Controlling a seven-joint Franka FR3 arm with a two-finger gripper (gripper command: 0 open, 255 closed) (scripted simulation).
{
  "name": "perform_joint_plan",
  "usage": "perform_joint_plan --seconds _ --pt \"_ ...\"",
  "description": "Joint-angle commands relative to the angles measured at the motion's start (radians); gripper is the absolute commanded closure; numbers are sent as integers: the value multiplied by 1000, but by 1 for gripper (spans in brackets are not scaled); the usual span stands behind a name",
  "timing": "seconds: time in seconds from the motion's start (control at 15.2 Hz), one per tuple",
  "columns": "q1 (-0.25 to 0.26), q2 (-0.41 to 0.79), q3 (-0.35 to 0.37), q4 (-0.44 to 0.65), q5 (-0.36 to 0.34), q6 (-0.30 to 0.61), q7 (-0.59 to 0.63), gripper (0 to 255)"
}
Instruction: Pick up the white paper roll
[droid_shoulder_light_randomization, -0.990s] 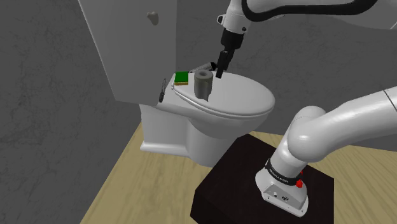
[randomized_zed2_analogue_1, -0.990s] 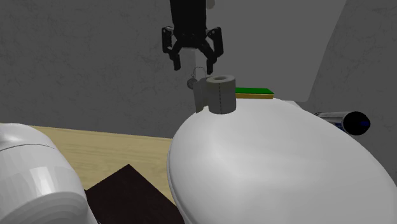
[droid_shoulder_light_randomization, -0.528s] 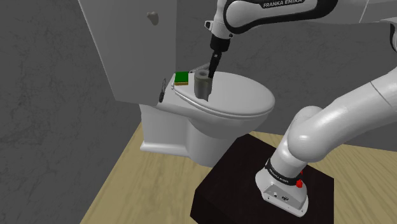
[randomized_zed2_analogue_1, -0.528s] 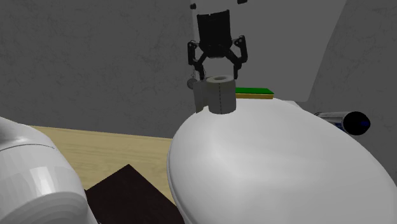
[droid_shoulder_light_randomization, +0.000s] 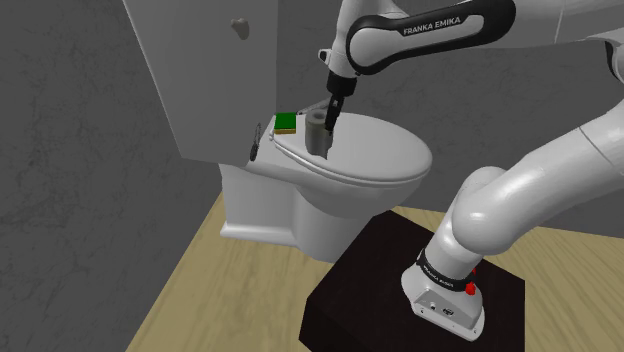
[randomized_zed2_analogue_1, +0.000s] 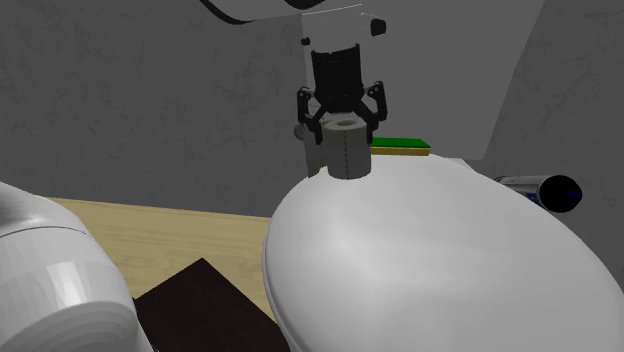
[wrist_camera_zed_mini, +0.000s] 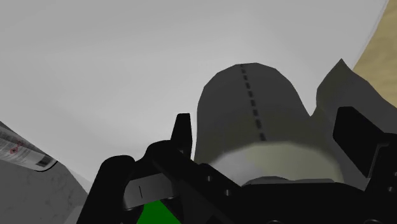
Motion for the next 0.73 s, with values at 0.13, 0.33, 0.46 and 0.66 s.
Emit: perform_joint_plan --seconds 0.13,0.33,0.46,0.66 --pt "0 0 1 -4 0 5 1 255" --pt "1 0 1 -4 0 4 2 255" --pt "1 -1 1 -5 0 4 2 255" --pt "0 -2 0 7 0 -8 -1 255"
